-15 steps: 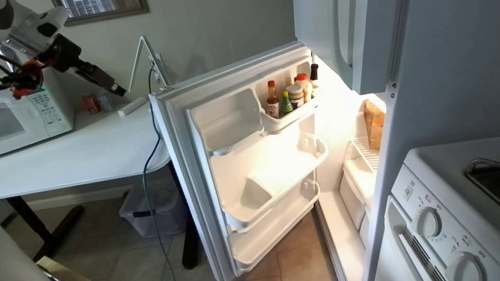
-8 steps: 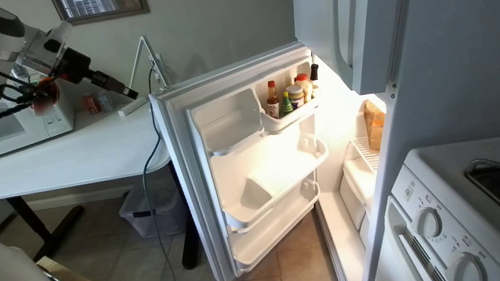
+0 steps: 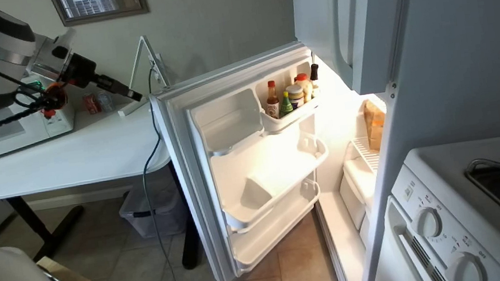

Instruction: Close the bottom refrigerator door

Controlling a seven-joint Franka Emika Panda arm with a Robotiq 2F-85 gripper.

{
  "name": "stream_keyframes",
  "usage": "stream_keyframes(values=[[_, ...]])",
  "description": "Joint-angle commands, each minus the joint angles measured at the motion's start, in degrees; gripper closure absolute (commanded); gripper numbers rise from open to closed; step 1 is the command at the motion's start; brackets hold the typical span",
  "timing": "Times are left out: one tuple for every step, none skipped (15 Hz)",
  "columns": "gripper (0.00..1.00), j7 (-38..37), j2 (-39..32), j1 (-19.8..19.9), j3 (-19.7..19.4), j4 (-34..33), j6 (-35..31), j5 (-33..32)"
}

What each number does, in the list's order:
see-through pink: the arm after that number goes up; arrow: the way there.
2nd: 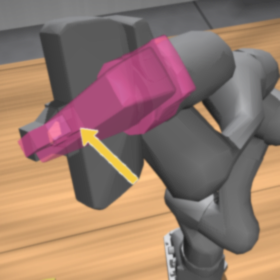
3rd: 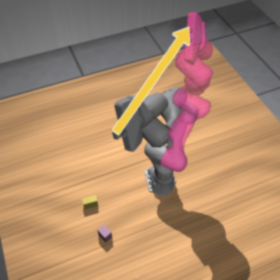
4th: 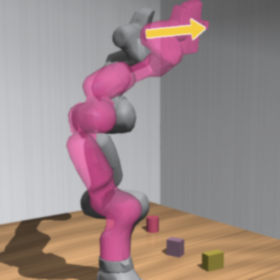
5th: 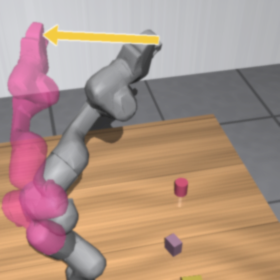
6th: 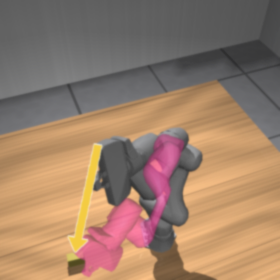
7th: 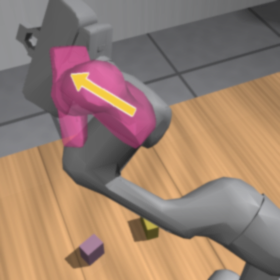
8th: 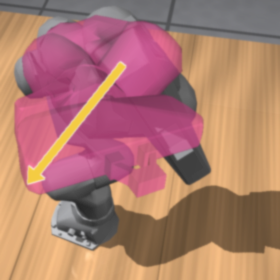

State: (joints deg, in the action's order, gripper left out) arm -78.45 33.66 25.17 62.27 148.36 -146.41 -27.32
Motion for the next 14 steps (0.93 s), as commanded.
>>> stream_keyframes(values=[[1.0, -3.0, -2.5, 3.2, 2.3, -0.9, -3.5, -1.9], [1.0, -3.3, -2.4, 4.3, 3.0, -0.9, -4.4, -2.1], [1.0, -3.5, -2.4, 5.4, 3.6, -0.8, -5.4, -2.2], [1.0, -3.6, -2.6, 6.3, 4.1, -0.7, -6.7, -2.1], [1.0, -3.8, -2.7, 7.5, 4.8, -0.6, -8.3, -1.9], [1.0, -3.7, -2.8, 8.4, 5.4, -0.6, -9.8, -1.6], [1.0, -3.7, -2.6, 9.6, 6.2, -0.5, -11.1, -1.1], [1.0, -3.5, -2.4, 10.9, 7.0, -0.5, -12.4, -0.7], [1.0, -3.3, -1.8, 12.3, 8.0, -0.5, -13.4, -0.3], [1.0, -3.1, -1.0, 13.9, 9.2, -0.5, -14.0, -0.1], [1.0, -2.7, -0.5, 15.3, 10.2, -0.4, -14.8, 0.3], [1.0, -2.4, 0.0, 16.7, 11.2, -0.3, -15.3, 0.7], [1.0, -1.9, 0.5, 18.1, 12.2, -0.3, -15.3, 1.1], [1.0, -1.6, 1.1, 19.3, 13.1, -0.3, -15.2, 1.5]])
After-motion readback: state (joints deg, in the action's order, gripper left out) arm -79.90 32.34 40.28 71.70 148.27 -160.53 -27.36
